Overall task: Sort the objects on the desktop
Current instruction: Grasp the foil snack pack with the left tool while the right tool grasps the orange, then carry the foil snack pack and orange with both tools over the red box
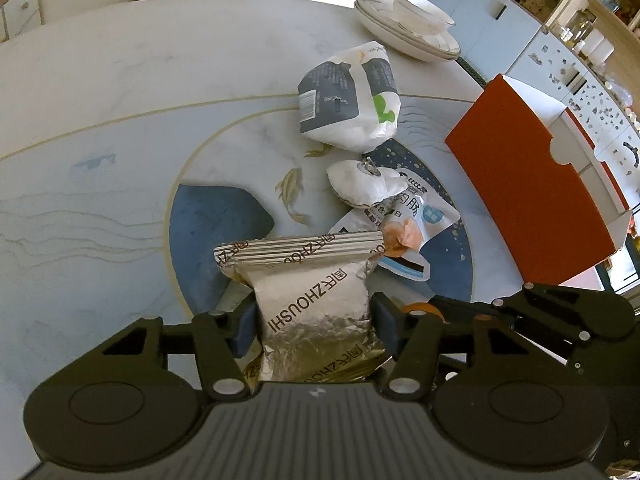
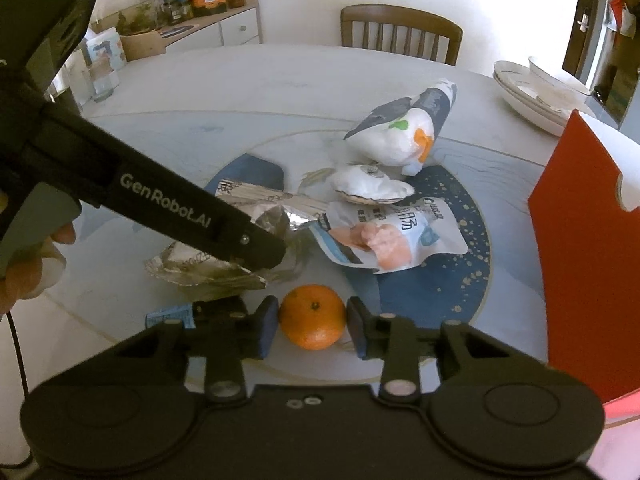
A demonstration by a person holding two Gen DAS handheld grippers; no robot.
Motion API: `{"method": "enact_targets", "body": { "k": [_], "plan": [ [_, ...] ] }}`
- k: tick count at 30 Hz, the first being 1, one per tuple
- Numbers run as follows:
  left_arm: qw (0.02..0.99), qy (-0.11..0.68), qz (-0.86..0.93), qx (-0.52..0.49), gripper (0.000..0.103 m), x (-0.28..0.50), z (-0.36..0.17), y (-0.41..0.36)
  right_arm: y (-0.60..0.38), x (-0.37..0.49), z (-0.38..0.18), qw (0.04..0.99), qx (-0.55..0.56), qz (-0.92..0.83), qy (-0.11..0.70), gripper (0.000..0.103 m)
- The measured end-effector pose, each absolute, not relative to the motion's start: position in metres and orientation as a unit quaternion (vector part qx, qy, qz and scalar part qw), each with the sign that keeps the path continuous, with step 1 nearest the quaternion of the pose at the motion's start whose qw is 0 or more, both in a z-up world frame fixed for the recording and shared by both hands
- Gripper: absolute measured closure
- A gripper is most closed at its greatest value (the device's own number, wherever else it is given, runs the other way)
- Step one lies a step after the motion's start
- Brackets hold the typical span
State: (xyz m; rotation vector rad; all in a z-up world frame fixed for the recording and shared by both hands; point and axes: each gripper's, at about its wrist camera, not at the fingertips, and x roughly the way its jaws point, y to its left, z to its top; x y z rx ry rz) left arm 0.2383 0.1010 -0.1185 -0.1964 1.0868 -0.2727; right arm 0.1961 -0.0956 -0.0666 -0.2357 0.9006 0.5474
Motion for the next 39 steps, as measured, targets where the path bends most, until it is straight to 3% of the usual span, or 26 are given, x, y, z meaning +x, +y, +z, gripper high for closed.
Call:
{"method": "enact_targets", "body": {
  "k": [4,39],
  "plan": [
    [0.843,0.512,-0.126,-0.101,0.052,0.235,-0.116,0.103,-0.098,0.194,-0.065,0.86,-0.114,0.252,0.429,0.068],
    [0.866,0.461,-0.18,-0.075,0.052,0.176,-0.048,0.051,-0.193,0.164,0.017,0.898,-0.028,0.204,0.388,0.068]
  ]
}}
